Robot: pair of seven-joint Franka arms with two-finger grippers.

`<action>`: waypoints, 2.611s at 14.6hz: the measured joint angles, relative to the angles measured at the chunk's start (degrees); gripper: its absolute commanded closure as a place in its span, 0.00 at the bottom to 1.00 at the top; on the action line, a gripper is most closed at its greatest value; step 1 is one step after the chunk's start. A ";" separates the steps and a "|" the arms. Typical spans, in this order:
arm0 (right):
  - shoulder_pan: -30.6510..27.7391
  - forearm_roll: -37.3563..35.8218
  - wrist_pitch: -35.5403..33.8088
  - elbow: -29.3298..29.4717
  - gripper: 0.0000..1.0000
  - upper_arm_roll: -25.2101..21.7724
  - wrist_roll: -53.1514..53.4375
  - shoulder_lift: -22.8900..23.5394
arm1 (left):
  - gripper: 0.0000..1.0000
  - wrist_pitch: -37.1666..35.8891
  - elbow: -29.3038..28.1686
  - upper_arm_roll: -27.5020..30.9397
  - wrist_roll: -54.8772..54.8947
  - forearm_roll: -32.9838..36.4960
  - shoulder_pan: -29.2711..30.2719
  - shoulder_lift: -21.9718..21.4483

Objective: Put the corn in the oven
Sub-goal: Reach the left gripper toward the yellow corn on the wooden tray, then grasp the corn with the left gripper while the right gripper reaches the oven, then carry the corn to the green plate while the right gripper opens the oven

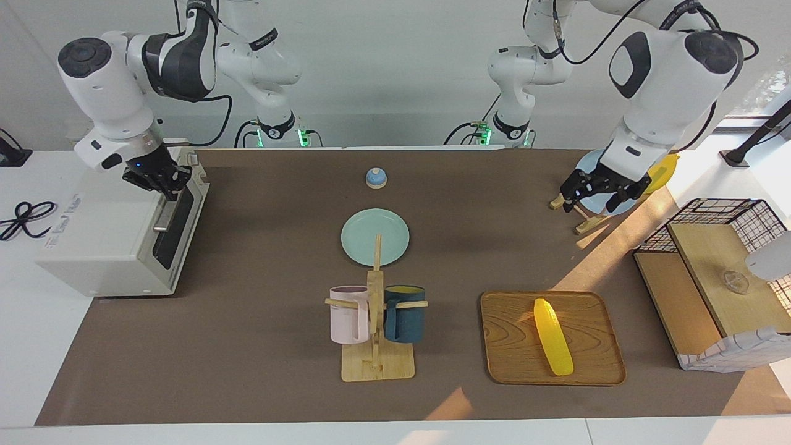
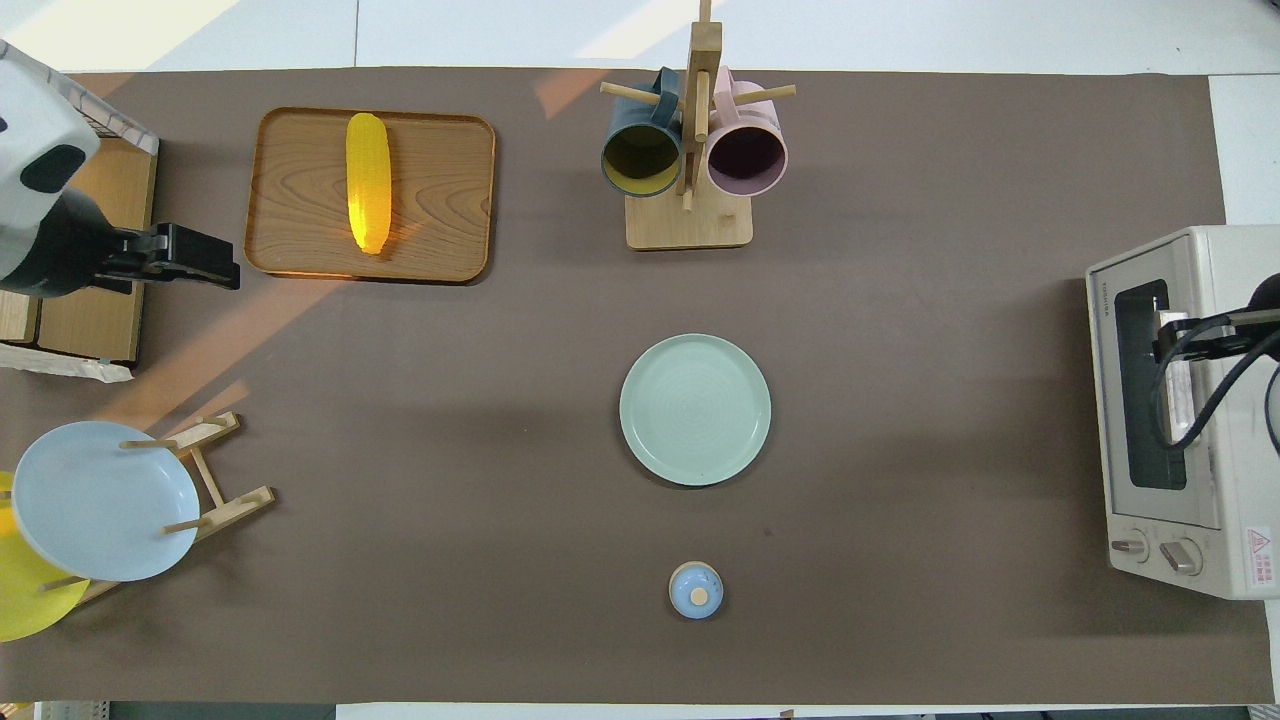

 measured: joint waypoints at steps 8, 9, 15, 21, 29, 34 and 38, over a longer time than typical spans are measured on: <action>-1.61 -0.73 3.10 -2.80 1.00 -0.05 -0.52 0.91 | 0.00 6.78 19.86 -0.27 1.95 0.00 -0.06 25.95; -1.61 -0.74 3.35 -2.99 1.00 -0.04 -0.52 1.20 | 0.00 8.75 22.03 -0.30 2.00 0.00 -0.06 28.72; -1.16 -0.73 3.52 -3.27 1.00 0.36 -0.25 1.34 | 0.00 16.21 24.50 -0.56 2.06 0.00 -0.32 35.42; 2.77 3.39 7.78 -7.45 1.00 1.41 6.39 1.30 | 0.32 18.39 24.78 -0.78 2.60 0.00 -0.73 37.07; 8.41 5.61 27.72 -17.38 1.00 1.85 15.25 10.12 | 1.00 17.23 25.66 -0.92 3.91 -0.18 -1.29 36.89; 8.43 6.06 28.15 -17.43 1.00 1.77 15.82 10.69 | 1.00 7.65 26.71 -1.22 -1.19 -3.75 -2.51 28.98; 8.78 8.53 27.61 -16.75 0.82 1.50 16.22 10.68 | 1.00 5.93 15.24 -1.58 -10.21 -3.96 -7.93 16.91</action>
